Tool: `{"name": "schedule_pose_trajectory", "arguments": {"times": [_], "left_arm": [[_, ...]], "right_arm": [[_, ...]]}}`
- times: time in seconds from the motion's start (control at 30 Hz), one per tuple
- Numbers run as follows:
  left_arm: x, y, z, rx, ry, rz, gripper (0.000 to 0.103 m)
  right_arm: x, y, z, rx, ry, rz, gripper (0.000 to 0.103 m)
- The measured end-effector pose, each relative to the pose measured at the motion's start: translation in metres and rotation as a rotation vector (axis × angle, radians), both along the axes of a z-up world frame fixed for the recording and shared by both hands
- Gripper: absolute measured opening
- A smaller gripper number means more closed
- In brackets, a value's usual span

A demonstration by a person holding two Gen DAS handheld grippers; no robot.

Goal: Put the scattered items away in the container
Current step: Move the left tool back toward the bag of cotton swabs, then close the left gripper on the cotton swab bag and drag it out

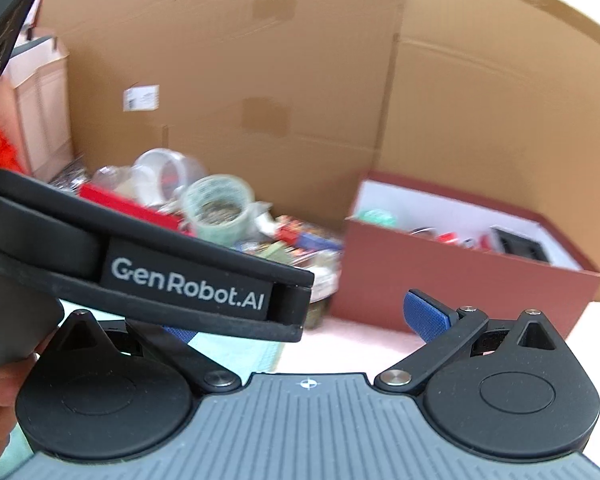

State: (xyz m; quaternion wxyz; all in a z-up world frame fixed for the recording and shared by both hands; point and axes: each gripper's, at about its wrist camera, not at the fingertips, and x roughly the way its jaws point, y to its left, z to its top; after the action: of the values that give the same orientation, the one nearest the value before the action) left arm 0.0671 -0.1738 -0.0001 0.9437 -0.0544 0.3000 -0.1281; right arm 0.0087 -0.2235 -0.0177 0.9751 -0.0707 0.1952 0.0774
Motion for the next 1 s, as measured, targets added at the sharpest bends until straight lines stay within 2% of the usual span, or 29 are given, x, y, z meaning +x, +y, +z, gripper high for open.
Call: {"name": "schedule_pose_trajectory", "arguments": {"times": [0.27, 0.47, 0.57, 0.77, 1.0], "left_arm": [[0.004, 0.037, -0.02, -0.007, 0.031, 0.019, 0.102], [0.028, 0.043, -0.025, -0.058, 0.038, -0.043, 0.099], [0.042, 0.037, -0.025, -0.052, 0.032, -0.09, 0.096], [0.072, 0.024, -0.031, -0.04, 0.071, -0.173, 0.085], [0.103, 0.011, -0.039, -0.033, 0.123, -0.224, 0.061]], "right_arm": [[0.013, 0.026, -0.022, 0.004, 0.081, 0.024, 0.103], [0.026, 0.028, -0.031, -0.028, 0.08, -0.017, 0.103], [0.036, 0.027, -0.034, -0.053, 0.078, -0.032, 0.102], [0.056, 0.019, -0.034, -0.034, 0.088, -0.042, 0.097], [0.079, 0.01, -0.04, 0.005, 0.129, -0.045, 0.086]]}}
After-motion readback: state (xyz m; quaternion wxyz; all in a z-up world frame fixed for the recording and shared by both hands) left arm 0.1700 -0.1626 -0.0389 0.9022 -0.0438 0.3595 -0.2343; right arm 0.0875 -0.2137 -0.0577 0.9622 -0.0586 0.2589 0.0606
